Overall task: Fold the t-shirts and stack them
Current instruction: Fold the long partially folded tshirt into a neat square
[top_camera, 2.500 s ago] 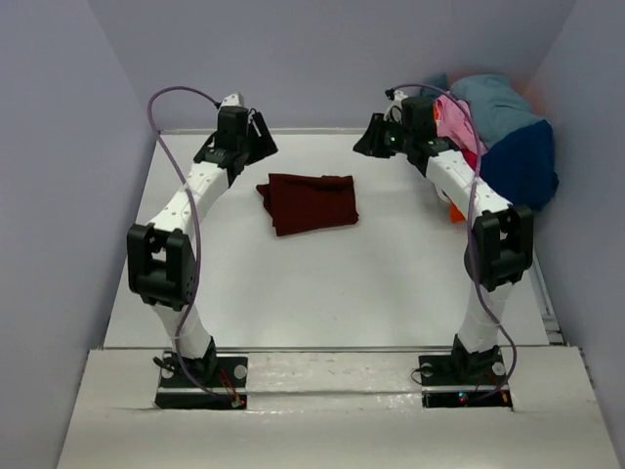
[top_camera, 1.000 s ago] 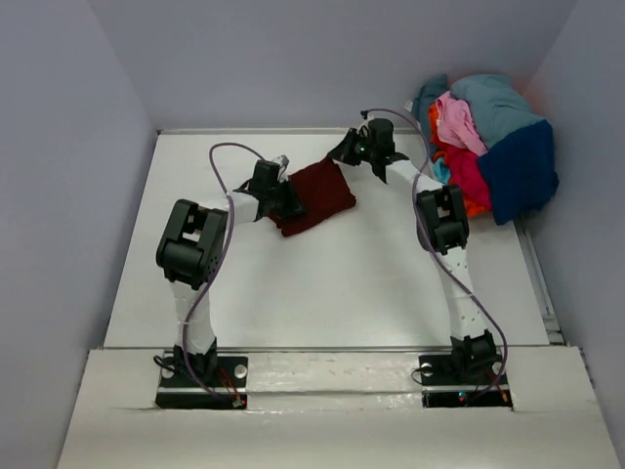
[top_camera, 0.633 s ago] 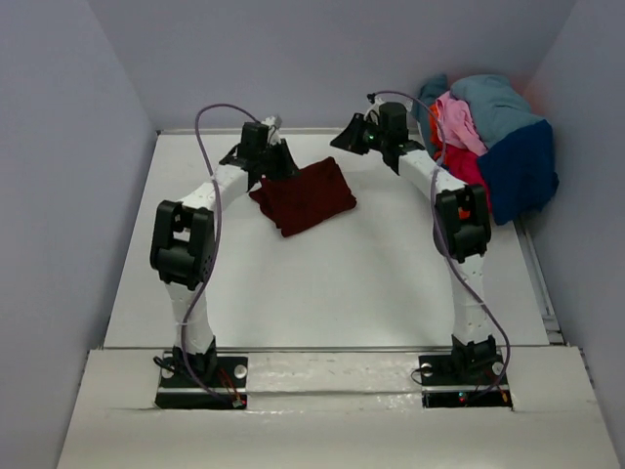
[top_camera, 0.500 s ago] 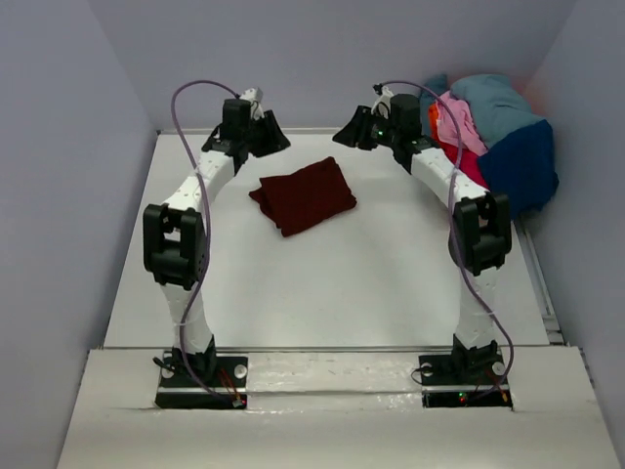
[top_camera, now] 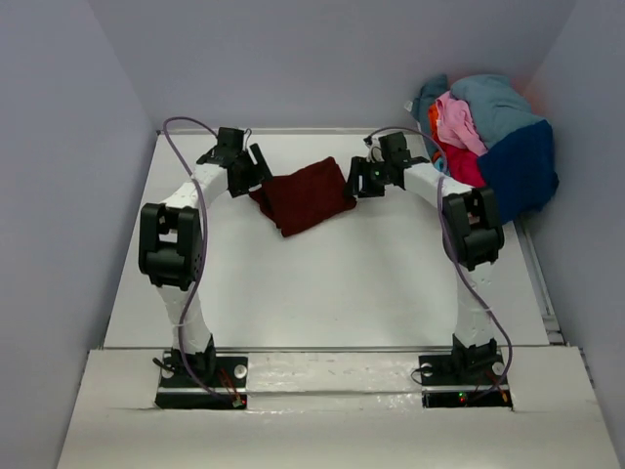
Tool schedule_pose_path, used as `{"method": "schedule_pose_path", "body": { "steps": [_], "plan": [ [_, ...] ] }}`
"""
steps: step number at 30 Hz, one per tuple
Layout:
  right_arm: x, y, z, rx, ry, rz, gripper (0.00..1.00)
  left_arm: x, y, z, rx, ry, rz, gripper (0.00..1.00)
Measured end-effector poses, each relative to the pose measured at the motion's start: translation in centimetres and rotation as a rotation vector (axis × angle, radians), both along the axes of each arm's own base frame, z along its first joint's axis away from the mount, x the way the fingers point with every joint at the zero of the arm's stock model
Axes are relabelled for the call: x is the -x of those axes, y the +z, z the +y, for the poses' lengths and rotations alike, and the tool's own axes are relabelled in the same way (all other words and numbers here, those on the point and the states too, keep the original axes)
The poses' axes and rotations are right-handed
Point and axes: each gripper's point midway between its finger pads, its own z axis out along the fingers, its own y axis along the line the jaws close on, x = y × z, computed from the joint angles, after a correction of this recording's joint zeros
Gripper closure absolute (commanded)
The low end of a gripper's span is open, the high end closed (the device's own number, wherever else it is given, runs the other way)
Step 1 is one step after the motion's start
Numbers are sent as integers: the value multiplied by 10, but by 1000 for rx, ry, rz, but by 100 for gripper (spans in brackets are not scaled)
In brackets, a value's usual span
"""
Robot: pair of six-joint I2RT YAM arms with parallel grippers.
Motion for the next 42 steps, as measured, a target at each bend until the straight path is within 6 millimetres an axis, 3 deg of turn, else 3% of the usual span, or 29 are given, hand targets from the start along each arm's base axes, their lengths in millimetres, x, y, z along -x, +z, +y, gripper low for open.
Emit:
{"method": "schedule_pose_path", "body": {
  "steps": [8,14,16,19,22,28,30,33,35,36,38,39,41,42],
  "plan": [
    [7,-16,-4,28,5,34,36,-6,-7,10,-31,72,2,9],
    [9,-21,-6,38,4,41,40,-9,-38,8,-13,111,60,17],
    [9,-21,-6,37,4,39,43,-9,-46,5,3,116,72,26],
    [9,-21,-6,37,4,40,45,-9,-50,2,27,118,72,52],
    [9,-22,-6,37,4,39,46,-14,-47,-2,50,114,46,67],
    [7,-21,-5,33,2,33,46,-25,-46,-13,90,94,3,83],
    [8,-22,-6,34,1,35,46,-26,-49,-17,109,76,-4,82],
    [8,-22,-6,33,1,34,46,-26,-52,-22,127,46,-9,51],
    [8,-23,-5,33,0,33,46,-26,-54,-24,130,37,-8,39],
    [8,-23,-6,32,-1,35,46,-25,-55,-23,127,34,-6,35],
    [10,-27,-6,32,-5,44,47,-25,-56,-22,115,33,-5,36],
    [11,-28,-6,31,-7,50,47,-24,-57,-20,106,37,0,55],
    [12,-31,-6,27,-13,55,51,-21,-60,-17,87,42,11,77],
    [13,-31,-6,24,-16,57,53,-21,-61,-16,83,47,12,94]
  ]
}}
